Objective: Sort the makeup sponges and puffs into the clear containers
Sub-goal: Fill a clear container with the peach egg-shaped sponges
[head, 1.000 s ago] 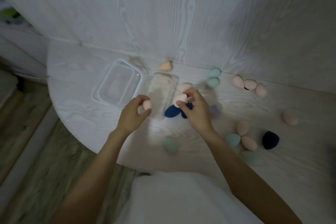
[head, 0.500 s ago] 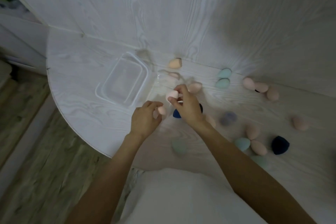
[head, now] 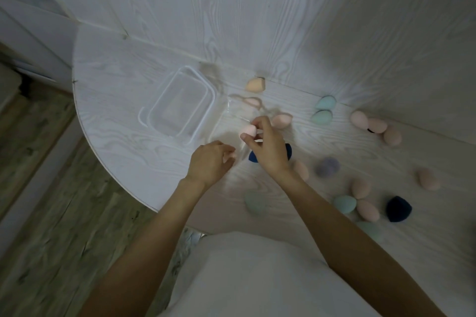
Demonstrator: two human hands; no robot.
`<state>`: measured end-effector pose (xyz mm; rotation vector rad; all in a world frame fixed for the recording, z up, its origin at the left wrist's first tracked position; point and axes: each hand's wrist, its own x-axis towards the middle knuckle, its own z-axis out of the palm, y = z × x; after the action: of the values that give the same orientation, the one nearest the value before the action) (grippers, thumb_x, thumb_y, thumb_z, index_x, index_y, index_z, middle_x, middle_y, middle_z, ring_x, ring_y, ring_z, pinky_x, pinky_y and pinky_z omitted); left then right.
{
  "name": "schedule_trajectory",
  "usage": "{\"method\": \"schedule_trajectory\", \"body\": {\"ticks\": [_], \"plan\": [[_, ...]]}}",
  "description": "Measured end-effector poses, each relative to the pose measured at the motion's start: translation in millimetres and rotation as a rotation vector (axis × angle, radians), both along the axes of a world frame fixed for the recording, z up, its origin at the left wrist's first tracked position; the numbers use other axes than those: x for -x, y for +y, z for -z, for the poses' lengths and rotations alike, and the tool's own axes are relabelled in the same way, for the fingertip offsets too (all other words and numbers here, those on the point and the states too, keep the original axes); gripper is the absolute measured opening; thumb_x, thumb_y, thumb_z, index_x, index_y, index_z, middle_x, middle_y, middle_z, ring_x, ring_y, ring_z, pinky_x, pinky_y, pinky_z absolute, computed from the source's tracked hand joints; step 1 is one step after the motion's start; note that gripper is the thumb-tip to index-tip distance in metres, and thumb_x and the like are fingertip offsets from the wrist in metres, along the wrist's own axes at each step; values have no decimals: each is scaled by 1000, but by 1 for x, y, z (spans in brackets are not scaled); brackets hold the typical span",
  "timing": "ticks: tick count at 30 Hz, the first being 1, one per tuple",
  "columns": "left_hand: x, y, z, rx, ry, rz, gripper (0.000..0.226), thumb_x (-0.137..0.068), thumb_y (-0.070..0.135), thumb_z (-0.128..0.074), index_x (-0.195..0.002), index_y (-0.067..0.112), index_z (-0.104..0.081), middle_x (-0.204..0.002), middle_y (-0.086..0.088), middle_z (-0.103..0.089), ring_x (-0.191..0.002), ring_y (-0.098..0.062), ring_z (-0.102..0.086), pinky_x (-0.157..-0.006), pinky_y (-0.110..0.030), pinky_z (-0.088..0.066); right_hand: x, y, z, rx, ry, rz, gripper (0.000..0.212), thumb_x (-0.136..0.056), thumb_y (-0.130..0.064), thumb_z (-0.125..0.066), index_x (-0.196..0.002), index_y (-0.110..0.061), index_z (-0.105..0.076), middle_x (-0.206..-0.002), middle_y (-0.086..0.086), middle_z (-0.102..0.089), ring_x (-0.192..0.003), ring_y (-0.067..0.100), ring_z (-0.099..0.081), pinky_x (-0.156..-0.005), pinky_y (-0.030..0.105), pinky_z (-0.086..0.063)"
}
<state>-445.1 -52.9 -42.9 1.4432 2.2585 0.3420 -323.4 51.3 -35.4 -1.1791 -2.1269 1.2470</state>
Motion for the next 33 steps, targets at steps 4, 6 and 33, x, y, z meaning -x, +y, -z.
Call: {"method": "schedule_trajectory", "body": {"ticks": [4, 6, 33], "plan": [[-6, -10, 3, 67, 26, 9, 49, -91, 51, -47, -126, 18, -58, -130, 0, -56, -117, -13, -52, -111, -38, -20, -1, 2, 0, 20, -5, 2, 28, -85, -27, -67, -103, -15, -50, -95, -3, -64, -83, 13, -62, -74, 36, -54], [-10, -14, 5, 17, 0, -3, 44, -94, 46, -45, -126, 19, -57, -131, 2, -55, -119, -11, -49, -113, -38, -15, -1, 1, 0, 23, -3, 1, 28, -85, -26, -67, -104, -14, -50, -95, -2, -64, -83, 13, -61, -74, 36, -54], [-1, -14, 4, -94, 6, -51, 43, -79, 39, -68, -113, 14, -62, -106, -2, -66, -98, -18, -61, -106, -34, -29, 46, 11, -1, -500, -585, -486, 16, -85, -20, -60, -101, -20, -60, -98, -2, -62, -95, 19, -52, -88, 32, -26]]}}
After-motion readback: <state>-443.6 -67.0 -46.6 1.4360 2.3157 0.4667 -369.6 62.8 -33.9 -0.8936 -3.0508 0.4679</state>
